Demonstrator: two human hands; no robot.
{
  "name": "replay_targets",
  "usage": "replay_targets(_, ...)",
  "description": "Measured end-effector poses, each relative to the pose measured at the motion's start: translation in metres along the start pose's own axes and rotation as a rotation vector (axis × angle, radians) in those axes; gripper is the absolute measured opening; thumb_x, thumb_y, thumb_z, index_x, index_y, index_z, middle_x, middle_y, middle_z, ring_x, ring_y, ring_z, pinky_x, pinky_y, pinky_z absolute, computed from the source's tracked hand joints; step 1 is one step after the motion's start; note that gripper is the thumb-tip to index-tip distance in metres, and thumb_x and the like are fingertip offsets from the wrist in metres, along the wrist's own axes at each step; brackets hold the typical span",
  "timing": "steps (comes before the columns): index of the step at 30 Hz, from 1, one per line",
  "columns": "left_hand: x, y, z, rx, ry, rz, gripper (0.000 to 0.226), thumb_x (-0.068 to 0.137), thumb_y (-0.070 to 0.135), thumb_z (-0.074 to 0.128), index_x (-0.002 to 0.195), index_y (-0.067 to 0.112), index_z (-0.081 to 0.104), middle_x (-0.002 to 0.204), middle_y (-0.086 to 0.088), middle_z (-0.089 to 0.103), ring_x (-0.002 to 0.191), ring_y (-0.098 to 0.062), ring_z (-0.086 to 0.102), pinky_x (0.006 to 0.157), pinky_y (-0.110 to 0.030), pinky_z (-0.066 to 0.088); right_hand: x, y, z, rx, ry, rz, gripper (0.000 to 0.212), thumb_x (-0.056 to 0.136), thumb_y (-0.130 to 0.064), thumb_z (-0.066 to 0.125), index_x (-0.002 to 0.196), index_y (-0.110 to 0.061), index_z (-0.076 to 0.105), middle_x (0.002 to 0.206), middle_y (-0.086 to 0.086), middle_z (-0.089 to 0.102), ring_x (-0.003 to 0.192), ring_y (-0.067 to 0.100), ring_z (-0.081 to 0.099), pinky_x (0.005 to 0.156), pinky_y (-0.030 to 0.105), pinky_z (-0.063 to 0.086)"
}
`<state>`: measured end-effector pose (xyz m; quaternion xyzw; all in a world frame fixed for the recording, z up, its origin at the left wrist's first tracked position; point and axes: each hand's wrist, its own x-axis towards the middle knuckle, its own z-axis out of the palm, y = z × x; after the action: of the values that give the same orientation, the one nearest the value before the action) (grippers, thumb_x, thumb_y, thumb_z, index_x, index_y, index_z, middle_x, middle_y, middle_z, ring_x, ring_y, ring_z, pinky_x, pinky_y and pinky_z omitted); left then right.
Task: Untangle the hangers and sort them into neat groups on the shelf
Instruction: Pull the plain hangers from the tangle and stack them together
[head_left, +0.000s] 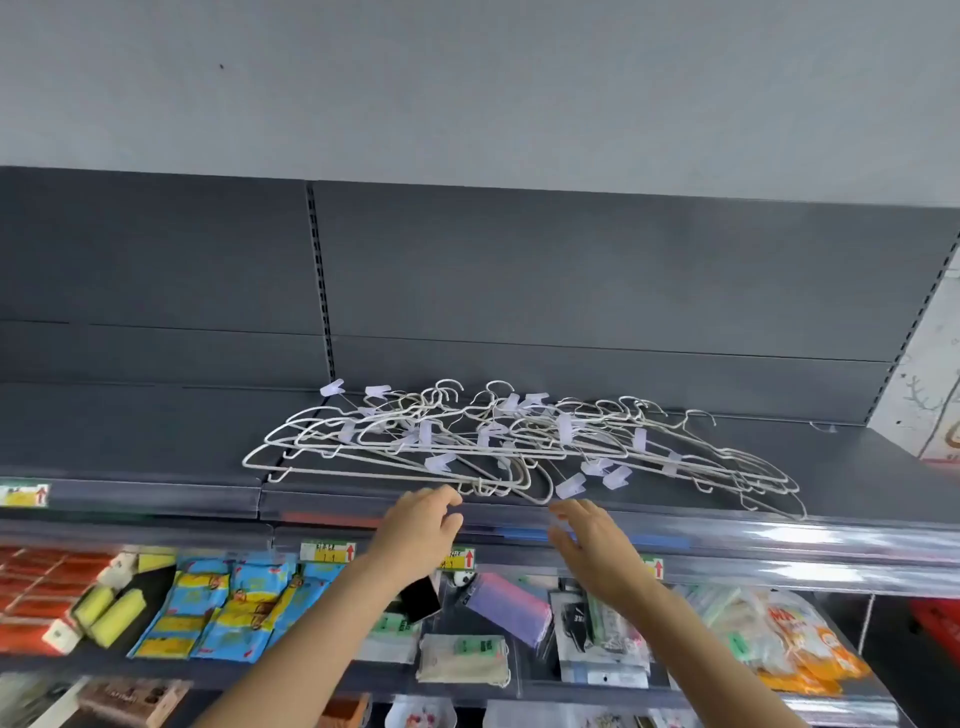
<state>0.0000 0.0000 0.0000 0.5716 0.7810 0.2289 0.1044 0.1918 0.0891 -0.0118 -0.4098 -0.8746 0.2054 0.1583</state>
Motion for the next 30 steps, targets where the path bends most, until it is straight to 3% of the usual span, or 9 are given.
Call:
replay_targets(6, 0.022, -0.018, 0.007, -0.028, -0.01, -0.043, 0.03, 0.095, 0.023, 0.039, 0.122, 0.017, 0.051, 0.116, -0.004, 0.058, 0.112, -0.021, 0.048, 0.095, -0.038, 0.042, 0.019, 0.012, 0.008, 0.036, -0.028, 0.021, 0.041, 0.095, -0.029, 0.043, 0.133, -0.013, 0.041, 0.134, 0.005, 0.047, 0.122, 0.018, 0.045, 0.101, 0.031, 0.039)
replay_targets(16, 0.087, -0.064, 0.005, -0.109, -0.038, -0.009, 0.028, 0.094, 0.02, 0.042, 0.119, 0.015, 0.054, 0.109, -0.003, 0.061, 0.106, -0.017, 0.053, 0.094, -0.034, 0.044, 0.094, 0.007, 0.023, 0.041, 0.009, 0.027, 0.038, 0.094, -0.027, 0.045, 0.129, -0.012, 0.045, 0.122, 0.006, 0.054, 0.11, 0.02, 0.053, 0.09, 0.028, 0.042)
replay_targets(21, 0.136, -0.093, -0.009, -0.127, -0.061, 0.01, 0.03, 0.095, 0.019, 0.04, 0.122, 0.014, 0.053, 0.115, -0.001, 0.06, 0.107, -0.015, 0.056, 0.092, -0.03, 0.046, 0.146, 0.0, 0.031, 0.043, 0.027, 0.104, 0.033, 0.093, -0.023, 0.047, 0.114, 0.001, 0.054, 0.112, 0.013, 0.059, 0.101, 0.024, 0.054, 0.087, 0.035, 0.045)
replay_targets(23, 0.155, -0.101, -0.011, -0.145, -0.065, 0.022, 0.03, 0.096, 0.019, 0.039, 0.122, 0.014, 0.052, 0.121, -0.002, 0.059, 0.11, -0.014, 0.055, 0.092, -0.026, 0.045, 0.163, 0.001, 0.034, 0.044, 0.027, 0.129, 0.033, 0.093, -0.024, 0.047, 0.116, -0.003, 0.054, 0.114, 0.011, 0.059, 0.104, 0.024, 0.055, 0.087, 0.033, 0.045)
replay_targets(26, 0.178, -0.107, -0.008, -0.156, -0.081, 0.036, 0.031, 0.096, 0.021, 0.037, 0.123, 0.015, 0.052, 0.124, -0.001, 0.058, 0.112, -0.013, 0.054, 0.093, -0.025, 0.043, 0.182, 0.004, 0.035, 0.047, 0.027, 0.151, 0.019, 0.092, -0.026, 0.047, 0.104, -0.015, 0.056, 0.104, 0.003, 0.056, 0.092, 0.025, 0.059, 0.075, 0.028, 0.043)
replay_targets(28, 0.191, -0.109, -0.005, -0.175, -0.09, 0.04, 0.032, 0.097, 0.021, 0.036, 0.124, 0.016, 0.051, 0.125, 0.0, 0.058, 0.112, -0.011, 0.054, 0.091, -0.022, 0.042, 0.193, 0.008, 0.036, 0.046, 0.035, 0.16, 0.025, 0.092, -0.027, 0.047, 0.11, -0.013, 0.056, 0.102, 0.002, 0.056, 0.086, 0.021, 0.058, 0.075, 0.027, 0.044)
replay_targets(30, 0.202, -0.112, -0.001, -0.187, -0.087, 0.043, 0.032, 0.097, 0.021, 0.036, 0.124, 0.017, 0.052, 0.123, 0.001, 0.059, 0.111, -0.01, 0.054, 0.091, -0.021, 0.042, 0.203, 0.014, 0.036, 0.038, 0.052, 0.169, 0.022, 0.091, -0.026, 0.049, 0.102, -0.009, 0.057, 0.099, 0.005, 0.058, 0.088, 0.021, 0.058, 0.08, 0.033, 0.047)
